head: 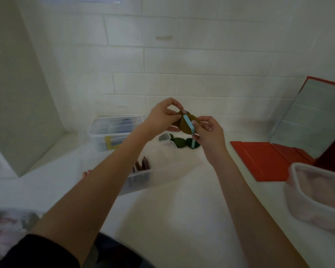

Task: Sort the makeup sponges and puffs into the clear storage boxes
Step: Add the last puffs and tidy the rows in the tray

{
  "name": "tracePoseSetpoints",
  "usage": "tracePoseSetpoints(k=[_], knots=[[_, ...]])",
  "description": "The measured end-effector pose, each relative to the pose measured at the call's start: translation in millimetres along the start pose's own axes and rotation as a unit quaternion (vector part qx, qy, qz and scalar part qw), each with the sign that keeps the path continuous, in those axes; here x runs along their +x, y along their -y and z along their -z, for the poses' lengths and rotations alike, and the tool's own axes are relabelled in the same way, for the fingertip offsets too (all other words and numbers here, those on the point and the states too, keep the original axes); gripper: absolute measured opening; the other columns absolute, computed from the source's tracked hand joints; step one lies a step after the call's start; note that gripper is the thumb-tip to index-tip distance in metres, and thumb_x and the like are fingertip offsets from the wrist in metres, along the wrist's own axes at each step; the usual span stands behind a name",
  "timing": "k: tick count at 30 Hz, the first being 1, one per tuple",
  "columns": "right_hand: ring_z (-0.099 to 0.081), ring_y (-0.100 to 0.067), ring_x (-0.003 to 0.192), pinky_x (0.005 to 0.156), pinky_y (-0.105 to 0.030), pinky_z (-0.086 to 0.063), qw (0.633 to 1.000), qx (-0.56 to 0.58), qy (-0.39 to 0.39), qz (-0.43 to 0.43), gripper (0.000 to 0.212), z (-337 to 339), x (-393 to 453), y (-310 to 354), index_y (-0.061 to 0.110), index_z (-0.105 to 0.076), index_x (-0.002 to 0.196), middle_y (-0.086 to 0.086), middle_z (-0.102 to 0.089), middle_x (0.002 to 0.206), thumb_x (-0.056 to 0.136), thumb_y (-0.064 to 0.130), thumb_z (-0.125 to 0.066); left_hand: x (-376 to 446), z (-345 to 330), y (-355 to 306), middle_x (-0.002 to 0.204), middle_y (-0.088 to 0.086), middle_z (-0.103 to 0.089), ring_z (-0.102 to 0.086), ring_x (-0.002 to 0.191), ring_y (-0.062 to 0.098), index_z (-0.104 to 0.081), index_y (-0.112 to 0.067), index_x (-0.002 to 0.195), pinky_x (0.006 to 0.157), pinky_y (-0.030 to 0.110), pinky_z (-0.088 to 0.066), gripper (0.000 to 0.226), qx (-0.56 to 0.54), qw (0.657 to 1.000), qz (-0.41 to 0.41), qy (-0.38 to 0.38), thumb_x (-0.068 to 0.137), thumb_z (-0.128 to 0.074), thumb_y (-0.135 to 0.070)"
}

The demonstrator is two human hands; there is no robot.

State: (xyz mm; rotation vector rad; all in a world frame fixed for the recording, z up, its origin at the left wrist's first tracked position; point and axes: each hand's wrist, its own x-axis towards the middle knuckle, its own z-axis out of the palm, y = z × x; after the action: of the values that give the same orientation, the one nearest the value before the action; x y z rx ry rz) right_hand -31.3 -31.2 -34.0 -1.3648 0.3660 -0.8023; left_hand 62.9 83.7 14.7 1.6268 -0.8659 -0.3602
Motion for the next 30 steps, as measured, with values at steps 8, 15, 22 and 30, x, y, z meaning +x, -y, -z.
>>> tracePoseSetpoints(k=[8, 15, 22, 30], knots=[[-0.068, -0.022, 0.087, 0.061, -0.021, -0.054, 0.998, -0.030, 0.038, 0.033, 0.015, -28, -25, 16, 0.010, -0.057, 0.100, -0.014, -0.065, 0.101, 0.088, 0.013, -0.066, -44, 29, 0, 0.108, 0.012, -0.069, -0.070, 0.093, 0.024, -0.065, -0.018, 0.111, 0.079, 0.035, -0.058, 0.020, -0.111, 0.993, 0.038, -0.011, 0.096, -0.052, -0.014], [-0.067, -0.027, 0.095, 0.070, -0.028, -0.058, 0.991, -0.034, 0.129, -0.001, 0.017, -54, -33, 10, 0.007, -0.058, 0.110, -0.018, -0.065, 0.108, 0.094, 0.013, -0.057, -64, 55, 19, 0.096, 0.010, -0.069, -0.070, 0.087, 0.021, -0.063, -0.020, 0.101, 0.071, 0.032, -0.059, 0.023, -0.075, 0.995, 0.018, -0.070, 0.083, -0.069, -0.008], [-0.069, -0.018, 0.088, 0.069, -0.021, -0.054, 0.975, -0.126, 0.180, 0.034, 0.033, -58, -34, 3, 0.014, -0.061, 0.116, -0.008, -0.068, 0.100, 0.084, 0.013, -0.070, -69, 64, 33, 0.105, 0.018, -0.066, -0.069, 0.095, 0.025, -0.067, -0.021, 0.104, 0.079, 0.035, -0.058, 0.026, -0.103, 0.992, 0.035, -0.060, 0.082, -0.069, -0.007], [-0.056, -0.006, 0.049, 0.042, -0.016, -0.042, 0.950, -0.281, 0.131, 0.034, 0.018, -57, -30, 18, 0.011, -0.061, 0.091, -0.005, -0.066, 0.070, 0.079, 0.013, -0.073, -63, 63, 41, 0.091, 0.004, -0.065, -0.066, 0.077, 0.011, -0.064, -0.014, 0.101, 0.060, 0.022, -0.057, 0.013, -0.057, 0.990, 0.092, -0.092, 0.093, -0.059, -0.021]])
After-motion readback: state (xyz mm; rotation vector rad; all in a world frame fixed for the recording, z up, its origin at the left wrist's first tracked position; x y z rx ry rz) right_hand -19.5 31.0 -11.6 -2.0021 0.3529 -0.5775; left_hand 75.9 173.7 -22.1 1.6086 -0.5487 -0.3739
